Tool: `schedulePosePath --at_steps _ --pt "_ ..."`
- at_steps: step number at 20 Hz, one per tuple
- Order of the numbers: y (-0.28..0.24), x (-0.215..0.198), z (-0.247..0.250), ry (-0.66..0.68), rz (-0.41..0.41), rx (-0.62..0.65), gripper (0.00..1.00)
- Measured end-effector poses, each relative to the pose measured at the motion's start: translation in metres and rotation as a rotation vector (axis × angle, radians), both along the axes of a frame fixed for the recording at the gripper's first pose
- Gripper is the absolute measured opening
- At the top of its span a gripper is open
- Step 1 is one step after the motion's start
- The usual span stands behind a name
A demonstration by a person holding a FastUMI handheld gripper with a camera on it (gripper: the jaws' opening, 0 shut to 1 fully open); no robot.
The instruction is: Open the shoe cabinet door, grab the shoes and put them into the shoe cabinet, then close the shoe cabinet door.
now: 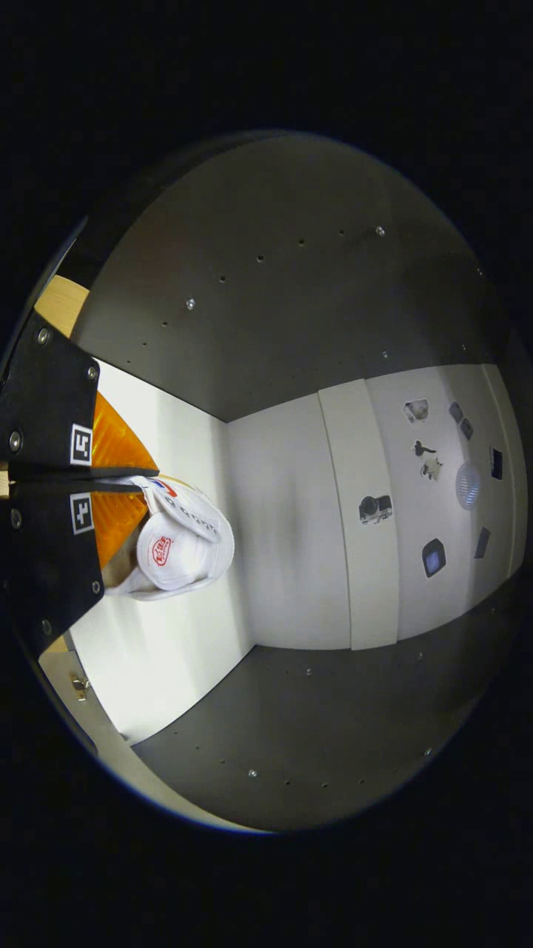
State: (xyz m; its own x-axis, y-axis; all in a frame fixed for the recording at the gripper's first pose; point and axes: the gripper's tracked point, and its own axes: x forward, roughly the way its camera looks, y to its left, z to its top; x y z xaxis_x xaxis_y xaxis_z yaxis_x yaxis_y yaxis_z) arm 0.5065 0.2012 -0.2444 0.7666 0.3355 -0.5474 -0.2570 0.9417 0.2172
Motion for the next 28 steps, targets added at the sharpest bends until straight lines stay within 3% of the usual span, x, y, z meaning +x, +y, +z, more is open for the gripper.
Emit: schedulePosePath --at_steps 8,11,17,20,22,28 --pt "0.018 0.023 -0.013 0.011 0.009 -0.013 0.03" --pt "0.015 0.017 -0.008 -0.015 0.01 -0.036 0.12" --pt "0.011 -0.023 0.026 -0.091 0.047 -0.054 0.48" --pt "0.01 -0.048 0.047 -0.148 0.055 -0.08 0.7" --pt "0.01 -0.07 0.059 -0.165 0.066 -0.084 0.78" --pt "0.003 -0.151 0.082 -0.179 0.059 -0.06 0.85"
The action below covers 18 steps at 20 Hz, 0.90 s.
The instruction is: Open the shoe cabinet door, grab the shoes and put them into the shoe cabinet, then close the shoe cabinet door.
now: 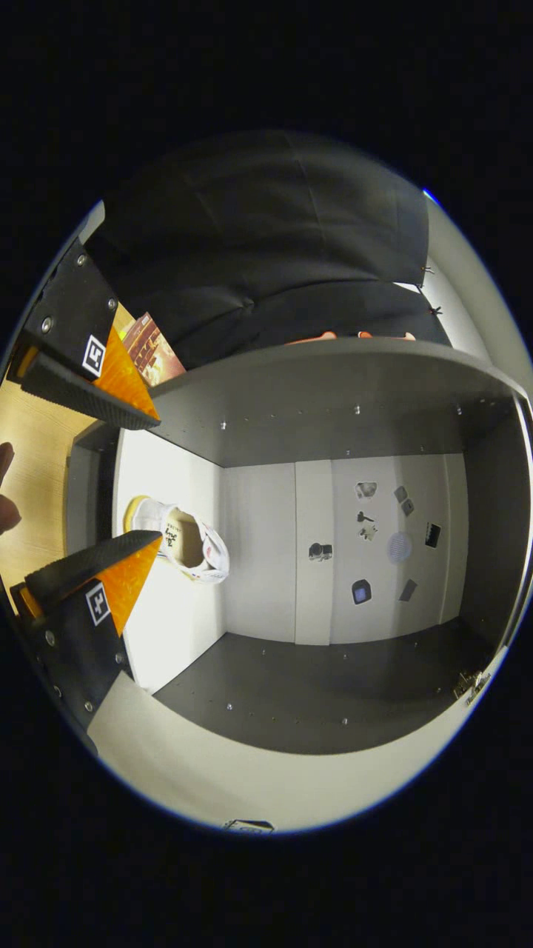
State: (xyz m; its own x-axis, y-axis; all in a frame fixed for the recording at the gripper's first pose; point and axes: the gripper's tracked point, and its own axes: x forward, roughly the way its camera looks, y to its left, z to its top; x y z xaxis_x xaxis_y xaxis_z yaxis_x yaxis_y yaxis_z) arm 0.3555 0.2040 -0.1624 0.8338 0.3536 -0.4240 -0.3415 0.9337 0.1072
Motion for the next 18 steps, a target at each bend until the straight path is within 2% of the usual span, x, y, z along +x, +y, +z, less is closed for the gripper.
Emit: schedulePosePath --at_steps 4,8,15,18 --pt "-0.015 -0.052 0.016 0.003 -0.029 0.033 0.87" --pt "-0.045 -0.1 0.036 -0.013 -0.052 0.009 0.88" --pt "-0.113 -0.151 0.092 -0.107 -0.107 -0.003 0.89" --pt "-0.143 -0.175 0.108 -0.112 -0.104 0.009 0.89"
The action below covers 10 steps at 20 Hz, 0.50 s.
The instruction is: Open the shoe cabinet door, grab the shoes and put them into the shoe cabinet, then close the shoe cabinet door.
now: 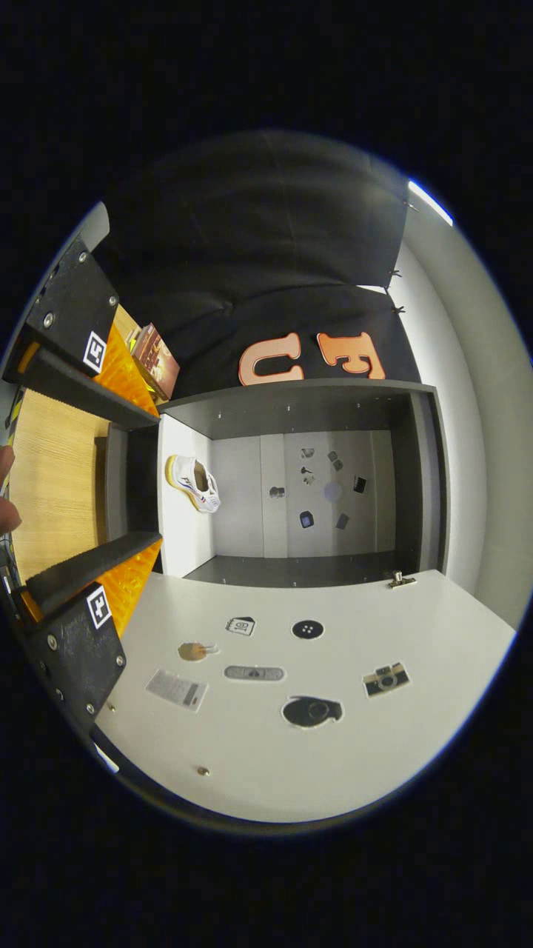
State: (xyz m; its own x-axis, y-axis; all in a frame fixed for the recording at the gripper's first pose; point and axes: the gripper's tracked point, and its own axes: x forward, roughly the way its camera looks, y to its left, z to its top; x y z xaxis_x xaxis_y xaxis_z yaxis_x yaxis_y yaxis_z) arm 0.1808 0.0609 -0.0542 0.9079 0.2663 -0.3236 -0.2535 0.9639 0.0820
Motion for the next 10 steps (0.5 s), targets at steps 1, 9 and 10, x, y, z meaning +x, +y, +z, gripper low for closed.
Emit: schedulePosePath --at_steps 1,9,10 --pt "-0.013 -0.006 0.004 -0.008 0.0 0.003 0.89" --pt "-0.112 -0.052 0.025 -0.055 0.01 -0.016 0.89" --pt "-0.123 -0.054 0.027 -0.061 0.01 -0.014 0.89"
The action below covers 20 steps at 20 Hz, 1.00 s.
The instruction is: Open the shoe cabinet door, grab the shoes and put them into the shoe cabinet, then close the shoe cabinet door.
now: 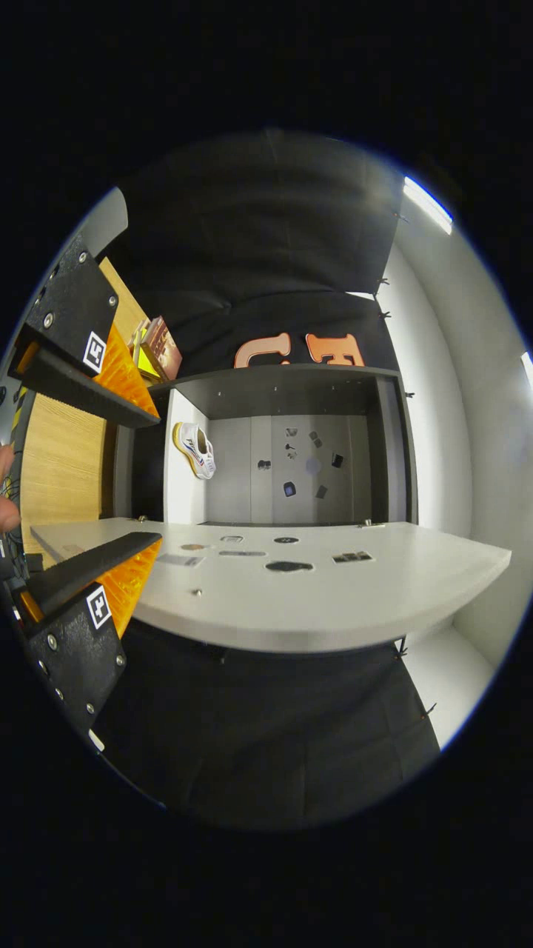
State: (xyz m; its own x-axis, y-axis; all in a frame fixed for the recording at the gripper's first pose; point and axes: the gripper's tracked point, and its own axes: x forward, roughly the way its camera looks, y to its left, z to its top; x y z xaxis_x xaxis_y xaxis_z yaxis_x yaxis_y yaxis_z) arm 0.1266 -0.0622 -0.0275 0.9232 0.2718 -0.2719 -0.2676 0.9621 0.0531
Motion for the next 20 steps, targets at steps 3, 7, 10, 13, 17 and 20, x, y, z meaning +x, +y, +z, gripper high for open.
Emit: schedulePosePath --at_steps 3,7,10,13,17,20 --pt "-0.033 -0.007 0.008 -0.012 -0.005 0.025 0.89" --pt "-0.077 -0.007 0.006 -0.019 -0.034 0.041 0.89" --pt "-0.11 0.003 -0.002 -0.006 -0.063 0.043 0.89" --pt "-0.134 0.022 -0.009 0.0 -0.089 0.034 0.89" --pt "-0.134 0.041 -0.013 0.013 -0.094 0.054 0.89" --pt "-0.129 0.048 -0.015 0.011 -0.101 0.046 0.88"
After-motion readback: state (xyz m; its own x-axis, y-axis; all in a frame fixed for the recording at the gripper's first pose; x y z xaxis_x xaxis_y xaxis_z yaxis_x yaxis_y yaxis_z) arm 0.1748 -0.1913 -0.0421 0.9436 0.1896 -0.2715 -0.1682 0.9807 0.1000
